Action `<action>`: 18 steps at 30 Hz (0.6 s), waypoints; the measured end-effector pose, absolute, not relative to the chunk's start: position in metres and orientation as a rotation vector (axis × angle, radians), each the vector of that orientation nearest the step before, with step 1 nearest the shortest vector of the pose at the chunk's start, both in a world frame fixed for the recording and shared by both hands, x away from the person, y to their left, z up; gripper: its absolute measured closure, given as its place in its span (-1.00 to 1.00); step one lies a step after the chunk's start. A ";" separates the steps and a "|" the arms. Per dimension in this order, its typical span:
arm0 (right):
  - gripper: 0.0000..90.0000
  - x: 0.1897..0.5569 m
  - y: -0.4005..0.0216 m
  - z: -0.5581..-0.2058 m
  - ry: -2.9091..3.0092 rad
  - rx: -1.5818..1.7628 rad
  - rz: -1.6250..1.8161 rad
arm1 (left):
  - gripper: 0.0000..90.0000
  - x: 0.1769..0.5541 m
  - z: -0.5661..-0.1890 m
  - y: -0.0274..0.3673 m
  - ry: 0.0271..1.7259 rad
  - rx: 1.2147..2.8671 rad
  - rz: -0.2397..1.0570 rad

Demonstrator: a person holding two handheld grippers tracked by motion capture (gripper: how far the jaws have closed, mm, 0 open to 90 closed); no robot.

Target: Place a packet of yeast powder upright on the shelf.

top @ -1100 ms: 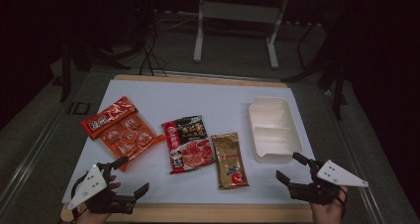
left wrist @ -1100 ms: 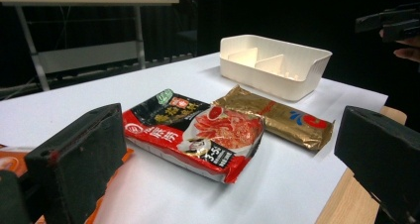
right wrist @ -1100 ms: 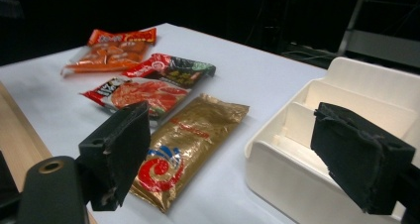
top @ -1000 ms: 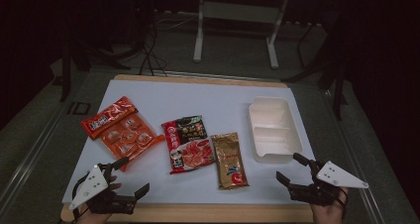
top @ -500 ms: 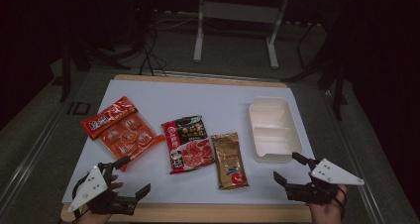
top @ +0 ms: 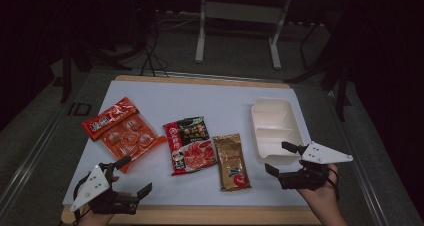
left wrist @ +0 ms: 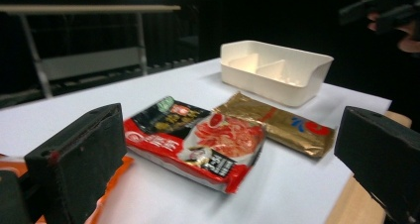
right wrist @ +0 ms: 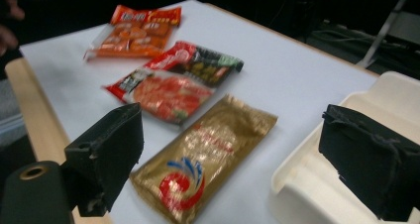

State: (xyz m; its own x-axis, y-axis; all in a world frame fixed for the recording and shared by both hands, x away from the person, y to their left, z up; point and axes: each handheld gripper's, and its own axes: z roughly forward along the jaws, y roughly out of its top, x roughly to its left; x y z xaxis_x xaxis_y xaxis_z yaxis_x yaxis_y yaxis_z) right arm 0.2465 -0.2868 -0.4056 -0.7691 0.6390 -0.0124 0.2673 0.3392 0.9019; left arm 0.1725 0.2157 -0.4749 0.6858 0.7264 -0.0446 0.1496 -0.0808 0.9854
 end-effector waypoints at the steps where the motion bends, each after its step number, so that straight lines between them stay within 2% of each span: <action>1: -0.77 0.250 -0.287 -0.404 2.244 0.800 1.414 | -0.99 0.173 -0.475 0.215 0.736 1.611 0.534; 9: -0.71 0.276 -0.279 -0.393 2.256 0.770 1.393 | -0.99 0.174 -0.476 0.211 0.760 1.633 0.459; 18: -0.70 0.303 -0.262 -0.394 2.343 0.746 1.334 | -0.99 0.173 -0.476 0.209 0.758 1.628 0.443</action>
